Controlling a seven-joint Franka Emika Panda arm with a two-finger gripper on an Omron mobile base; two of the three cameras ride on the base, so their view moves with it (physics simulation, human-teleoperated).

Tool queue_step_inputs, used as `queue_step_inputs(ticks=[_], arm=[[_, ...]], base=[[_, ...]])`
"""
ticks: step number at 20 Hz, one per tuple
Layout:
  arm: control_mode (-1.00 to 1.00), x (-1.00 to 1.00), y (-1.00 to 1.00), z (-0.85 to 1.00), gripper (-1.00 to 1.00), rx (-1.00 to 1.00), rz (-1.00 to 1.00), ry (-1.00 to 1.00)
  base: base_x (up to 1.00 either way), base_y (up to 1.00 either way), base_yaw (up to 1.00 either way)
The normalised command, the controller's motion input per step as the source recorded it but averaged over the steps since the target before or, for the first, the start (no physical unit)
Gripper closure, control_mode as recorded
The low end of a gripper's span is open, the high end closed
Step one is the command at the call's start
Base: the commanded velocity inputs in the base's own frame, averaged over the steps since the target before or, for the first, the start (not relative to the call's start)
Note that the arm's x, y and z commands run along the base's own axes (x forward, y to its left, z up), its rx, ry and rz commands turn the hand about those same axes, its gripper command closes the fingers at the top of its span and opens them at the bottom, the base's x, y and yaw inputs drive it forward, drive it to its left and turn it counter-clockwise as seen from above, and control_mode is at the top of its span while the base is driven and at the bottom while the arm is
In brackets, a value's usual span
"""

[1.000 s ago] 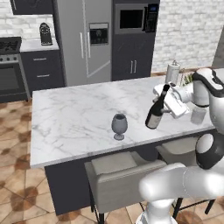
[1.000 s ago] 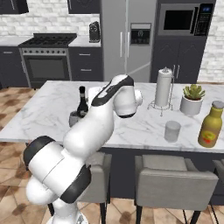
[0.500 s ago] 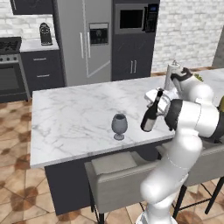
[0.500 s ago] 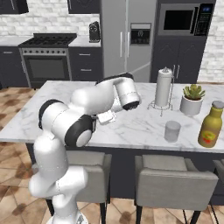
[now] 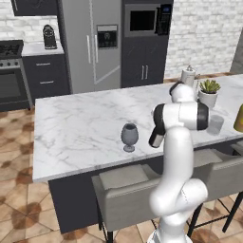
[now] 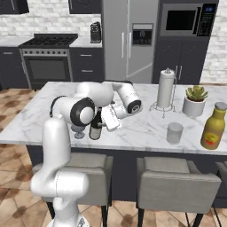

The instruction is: There is a wine glass and glass cup on the dining counter. Place the wine bottle next to the wine glass and the juice bottle next to the glass cup.

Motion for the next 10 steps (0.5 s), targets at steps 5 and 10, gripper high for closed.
queue_step_inputs(ticks=[5, 10], arm=[[-1.0, 0.18, 0.01, -0.19, 1.0, 0.0, 0.04, 0.0], [-1.0, 0.19, 0.13, 0.0, 1.0, -0.02, 0.0, 0.0]], base=[[0.0, 0.0, 0.0], [0.0, 0.0, 0.0]])
